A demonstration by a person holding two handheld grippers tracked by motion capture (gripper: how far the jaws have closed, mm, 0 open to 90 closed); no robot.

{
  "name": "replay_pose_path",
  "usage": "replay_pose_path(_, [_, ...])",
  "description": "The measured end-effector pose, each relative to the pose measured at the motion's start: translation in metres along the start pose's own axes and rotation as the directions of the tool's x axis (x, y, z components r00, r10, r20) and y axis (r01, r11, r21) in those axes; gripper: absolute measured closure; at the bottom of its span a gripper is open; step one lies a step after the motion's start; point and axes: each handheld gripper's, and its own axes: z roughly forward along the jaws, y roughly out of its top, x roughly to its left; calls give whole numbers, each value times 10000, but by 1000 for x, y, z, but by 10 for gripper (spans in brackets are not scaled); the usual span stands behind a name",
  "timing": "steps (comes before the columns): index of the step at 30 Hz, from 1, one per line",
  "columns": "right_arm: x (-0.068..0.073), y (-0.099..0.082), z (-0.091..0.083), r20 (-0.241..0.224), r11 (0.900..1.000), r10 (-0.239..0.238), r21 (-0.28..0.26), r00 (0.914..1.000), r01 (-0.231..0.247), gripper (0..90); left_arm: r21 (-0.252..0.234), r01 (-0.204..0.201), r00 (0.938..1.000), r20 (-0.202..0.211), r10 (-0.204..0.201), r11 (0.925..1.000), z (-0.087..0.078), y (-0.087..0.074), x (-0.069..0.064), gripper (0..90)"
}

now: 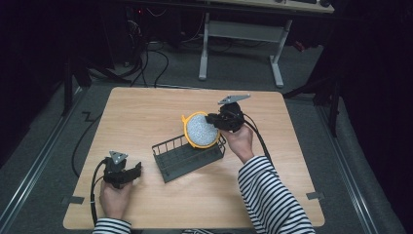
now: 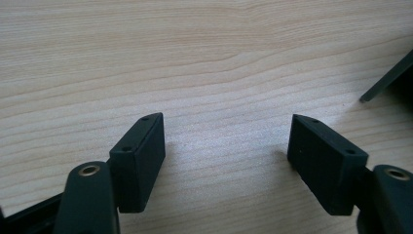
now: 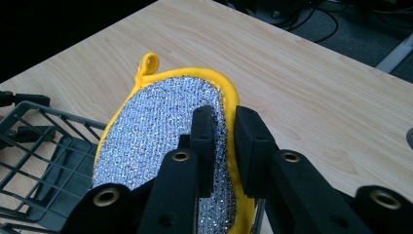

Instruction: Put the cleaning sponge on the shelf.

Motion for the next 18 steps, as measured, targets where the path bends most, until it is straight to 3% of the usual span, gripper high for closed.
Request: replay_pose_path(18, [3, -12, 4, -191, 9994, -301, 177, 9994, 304, 787, 1, 2, 10000, 0, -2, 10000, 0, 0, 0, 305])
